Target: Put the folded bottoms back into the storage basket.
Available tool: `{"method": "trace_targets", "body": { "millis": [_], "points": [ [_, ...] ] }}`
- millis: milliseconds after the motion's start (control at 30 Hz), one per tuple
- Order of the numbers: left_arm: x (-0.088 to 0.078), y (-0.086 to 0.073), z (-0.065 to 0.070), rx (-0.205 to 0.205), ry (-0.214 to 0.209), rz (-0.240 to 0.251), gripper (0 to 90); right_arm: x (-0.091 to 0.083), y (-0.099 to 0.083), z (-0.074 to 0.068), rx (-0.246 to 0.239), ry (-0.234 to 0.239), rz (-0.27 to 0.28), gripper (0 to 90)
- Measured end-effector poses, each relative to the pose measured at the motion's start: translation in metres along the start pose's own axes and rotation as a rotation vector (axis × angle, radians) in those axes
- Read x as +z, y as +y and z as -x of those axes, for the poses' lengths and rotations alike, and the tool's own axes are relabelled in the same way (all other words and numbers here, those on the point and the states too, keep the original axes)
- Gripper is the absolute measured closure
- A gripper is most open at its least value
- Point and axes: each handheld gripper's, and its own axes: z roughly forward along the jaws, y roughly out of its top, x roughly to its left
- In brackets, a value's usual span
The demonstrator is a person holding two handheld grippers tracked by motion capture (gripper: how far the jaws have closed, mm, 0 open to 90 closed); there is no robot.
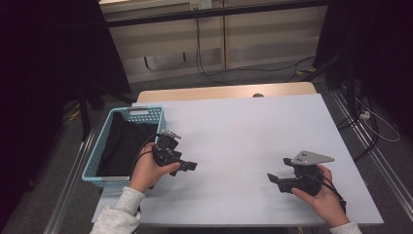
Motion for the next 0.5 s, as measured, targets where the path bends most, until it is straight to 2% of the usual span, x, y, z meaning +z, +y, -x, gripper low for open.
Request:
{"method": "trace_targets", "body": {
  "millis": [33,267,433,500],
  "points": [
    [0.001,-0.001,0.000,-0.010,-0.002,0.002,17.0,0.000,0.000,0.000,-0.001,-0.002,0.001,18.5],
    [0.005,-0.009,0.000,-0.004,-0.013,-0.003,16.2,-0.002,0.000,0.001,0.005,-0.004,0.006,18.6],
    [0.006,-0.013,0.001,0.003,-0.020,0.007,15.9,-0.002,-0.002,0.001,0.002,-0.002,-0.001,18.6],
    [0.006,-0.014,0.002,-0.005,-0.025,0.017,15.8,-0.004,-0.003,0.001,0.006,-0.001,0.001,18.7]
  ]
}}
